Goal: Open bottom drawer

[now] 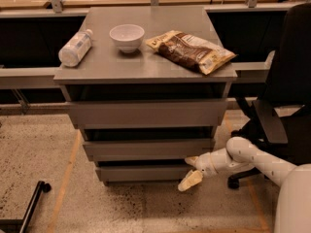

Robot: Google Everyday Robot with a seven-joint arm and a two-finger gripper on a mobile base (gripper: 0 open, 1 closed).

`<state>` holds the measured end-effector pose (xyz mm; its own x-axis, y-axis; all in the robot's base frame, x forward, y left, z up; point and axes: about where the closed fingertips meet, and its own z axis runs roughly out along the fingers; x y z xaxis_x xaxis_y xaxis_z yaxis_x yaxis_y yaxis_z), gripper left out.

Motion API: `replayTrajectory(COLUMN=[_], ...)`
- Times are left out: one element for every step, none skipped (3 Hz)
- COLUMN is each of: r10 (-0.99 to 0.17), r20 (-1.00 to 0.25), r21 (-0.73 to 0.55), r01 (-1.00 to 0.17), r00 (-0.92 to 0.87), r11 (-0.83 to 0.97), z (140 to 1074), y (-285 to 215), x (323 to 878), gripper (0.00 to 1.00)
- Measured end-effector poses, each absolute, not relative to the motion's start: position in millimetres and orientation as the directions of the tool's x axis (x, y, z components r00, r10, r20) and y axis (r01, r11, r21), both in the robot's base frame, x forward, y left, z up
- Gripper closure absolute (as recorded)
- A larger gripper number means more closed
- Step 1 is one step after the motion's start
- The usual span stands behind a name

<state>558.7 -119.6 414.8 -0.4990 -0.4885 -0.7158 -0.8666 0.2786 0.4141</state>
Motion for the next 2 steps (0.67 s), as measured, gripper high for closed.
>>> replayTrajectory(r10=[-0.458, -0.413], r20=[-0.728, -0.773], r21=[0.421, 0.4], r01=[-0.86, -0.875], r00=[-0.511, -0.482], r11=[0.29, 0.274], z=[400.7, 377.0], y=[-117.2, -115.4], x=[551.4, 553.7], gripper=[0.0, 0.0])
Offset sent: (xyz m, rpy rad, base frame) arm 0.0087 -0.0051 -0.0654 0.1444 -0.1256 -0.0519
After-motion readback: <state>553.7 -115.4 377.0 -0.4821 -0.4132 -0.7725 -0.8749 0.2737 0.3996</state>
